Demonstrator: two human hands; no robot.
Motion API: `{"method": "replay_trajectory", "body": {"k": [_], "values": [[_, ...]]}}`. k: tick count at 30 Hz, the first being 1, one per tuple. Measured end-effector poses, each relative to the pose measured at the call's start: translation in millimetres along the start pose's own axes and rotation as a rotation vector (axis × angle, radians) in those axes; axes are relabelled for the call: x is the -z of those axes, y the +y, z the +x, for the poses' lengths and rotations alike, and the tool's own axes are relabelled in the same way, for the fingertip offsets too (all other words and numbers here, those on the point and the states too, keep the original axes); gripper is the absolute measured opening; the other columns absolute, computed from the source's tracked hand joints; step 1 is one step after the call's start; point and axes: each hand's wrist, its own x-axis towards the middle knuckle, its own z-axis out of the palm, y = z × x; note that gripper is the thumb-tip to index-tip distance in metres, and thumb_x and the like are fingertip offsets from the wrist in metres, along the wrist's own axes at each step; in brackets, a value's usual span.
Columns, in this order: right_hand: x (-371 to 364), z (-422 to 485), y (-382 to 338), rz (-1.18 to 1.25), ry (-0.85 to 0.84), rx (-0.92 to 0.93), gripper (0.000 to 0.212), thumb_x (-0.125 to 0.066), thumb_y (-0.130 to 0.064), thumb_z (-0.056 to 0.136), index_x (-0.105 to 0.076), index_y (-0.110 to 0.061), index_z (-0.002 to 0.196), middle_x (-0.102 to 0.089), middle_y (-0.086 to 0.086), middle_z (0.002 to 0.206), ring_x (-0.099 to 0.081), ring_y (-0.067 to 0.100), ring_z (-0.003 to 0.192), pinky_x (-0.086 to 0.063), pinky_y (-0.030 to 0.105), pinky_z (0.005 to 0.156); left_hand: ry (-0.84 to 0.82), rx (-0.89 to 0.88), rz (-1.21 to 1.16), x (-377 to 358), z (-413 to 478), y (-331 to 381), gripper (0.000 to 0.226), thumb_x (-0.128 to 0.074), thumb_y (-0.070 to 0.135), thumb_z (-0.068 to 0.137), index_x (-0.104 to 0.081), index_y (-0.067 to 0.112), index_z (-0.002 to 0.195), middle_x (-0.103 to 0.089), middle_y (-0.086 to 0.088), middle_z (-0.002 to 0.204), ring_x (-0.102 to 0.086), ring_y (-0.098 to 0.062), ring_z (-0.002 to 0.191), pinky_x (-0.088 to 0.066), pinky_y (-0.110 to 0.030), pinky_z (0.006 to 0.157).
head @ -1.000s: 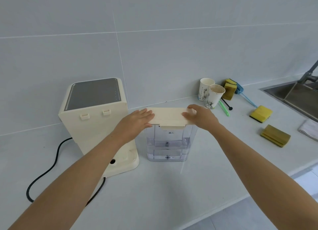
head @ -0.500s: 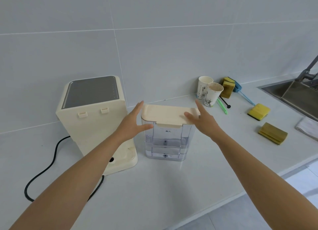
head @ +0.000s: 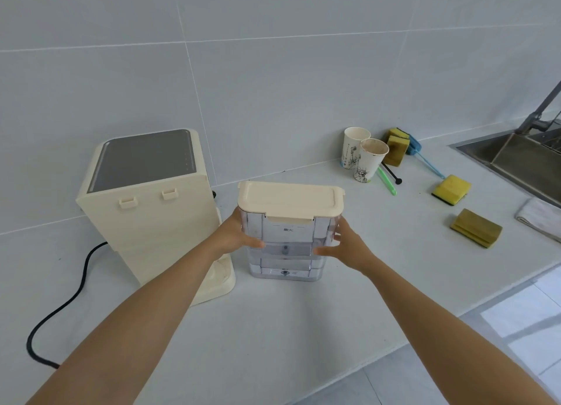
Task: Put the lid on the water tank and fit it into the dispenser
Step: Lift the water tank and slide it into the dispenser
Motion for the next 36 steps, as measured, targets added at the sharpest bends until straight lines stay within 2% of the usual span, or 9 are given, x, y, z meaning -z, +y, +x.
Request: {"method": "replay_trajectory", "body": {"k": [6, 10, 15, 16, 17, 26, 29, 33, 36], "values": [[-13, 15, -9, -0.06, -0.023, 0.002, 0.094, -0.079, -0.015, 0.064, -0.022, -0.013, 0.139, -0.043, 0.009, 0.141, -0.043, 0.029, 0.125, -0.039, 0.033, 0.095, 0.045, 0.074, 0.067, 15, -13, -5, 0.109, -0.084, 0.035, 0.038, -0.039, 0.015, 0.135, -0.053, -0.005, 0.133, -0.054, -0.02, 0.116, -0.044, -0.036, 0.103], [-21, 13, -26, -0.137, -0.07, 0.038, 0.092, -0.08, -0.015, 0.063, -0.025, -0.011, 0.136, -0.047, 0.011, 0.134, -0.047, 0.028, 0.118, -0.037, 0.028, 0.086, 0.08, 0.083, 0.006, 23, -25, -14, 0.082, -0.081, 0.002, 0.063, -0.041, 0.01, 0.133, -0.056, -0.007, 0.129, -0.061, -0.003, 0.085, -0.05, -0.004, 0.064], [-19, 13, -35, -0.187, -0.042, 0.027, 0.092, -0.082, -0.015, 0.059, -0.029, -0.01, 0.134, -0.05, 0.011, 0.131, -0.049, 0.029, 0.114, -0.042, 0.031, 0.087, 0.115, 0.061, 0.071, 28, -37, -3, 0.106, -0.085, 0.033, 0.036, -0.043, 0.015, 0.132, -0.057, -0.006, 0.131, -0.052, -0.023, 0.12, -0.041, -0.041, 0.106], [-47, 13, -70, -0.203, -0.133, 0.12, 0.091, -0.082, -0.015, 0.059, -0.029, -0.011, 0.134, -0.051, 0.01, 0.13, -0.049, 0.027, 0.112, -0.041, 0.03, 0.085, 0.252, 0.089, 0.02, 60, -71, -13, 0.106, -0.084, 0.033, 0.036, -0.043, 0.015, 0.132, -0.056, -0.005, 0.131, -0.051, -0.024, 0.122, -0.04, -0.042, 0.107], [-77, 10, -107, -0.245, -0.191, 0.195, 0.091, -0.082, -0.015, 0.06, -0.03, -0.011, 0.134, -0.052, 0.009, 0.127, -0.049, 0.025, 0.108, -0.04, 0.029, 0.083, 0.379, 0.11, 0.0, 90, -104, -23, 0.102, -0.085, 0.028, 0.041, -0.042, 0.015, 0.132, -0.056, -0.005, 0.131, -0.05, -0.024, 0.122, -0.039, -0.041, 0.107], [-51, 1, -147, -0.301, -0.151, 0.293, 0.084, -0.082, -0.017, 0.059, -0.034, -0.007, 0.127, -0.047, 0.002, 0.11, -0.05, 0.025, 0.1, -0.042, 0.031, 0.082, 0.437, 0.066, -0.051, 93, -127, 13, 0.056, -0.079, -0.001, 0.064, -0.052, -0.012, 0.113, -0.059, 0.001, 0.089, -0.057, -0.023, 0.101, -0.041, -0.028, 0.087], [-45, -6, -153, -0.289, -0.153, 0.296, 0.079, -0.083, -0.014, 0.058, -0.038, -0.006, 0.122, -0.048, 0.003, 0.106, -0.05, 0.024, 0.098, -0.04, 0.031, 0.08, 0.444, 0.064, -0.073, 90, -133, 21, 0.052, -0.078, -0.003, 0.064, -0.055, -0.006, 0.111, -0.066, -0.013, 0.096, -0.059, -0.029, 0.107, -0.041, -0.027, 0.085], [-44, -12, -156, -0.265, -0.168, 0.246, 0.075, -0.083, -0.011, 0.058, -0.04, -0.006, 0.119, -0.05, 0.005, 0.101, -0.05, 0.025, 0.094, -0.041, 0.03, 0.077, 0.412, 0.072, -0.098, 89, -141, 27, 0.049, -0.075, -0.006, 0.067, -0.057, 0.015, 0.107, -0.06, 0.006, 0.088, -0.055, -0.016, 0.094, -0.039, -0.026, 0.085], [-46, -13, -156, -0.267, -0.191, 0.226, 0.073, -0.083, -0.012, 0.058, -0.042, -0.007, 0.118, -0.051, 0.006, 0.1, -0.051, 0.023, 0.092, -0.04, 0.029, 0.075, 0.382, 0.095, -0.139, 90, -143, 27, 0.053, -0.075, -0.007, 0.066, -0.059, 0.012, 0.113, -0.064, 0.001, 0.097, -0.057, -0.018, 0.098, -0.042, -0.027, 0.085]]}}
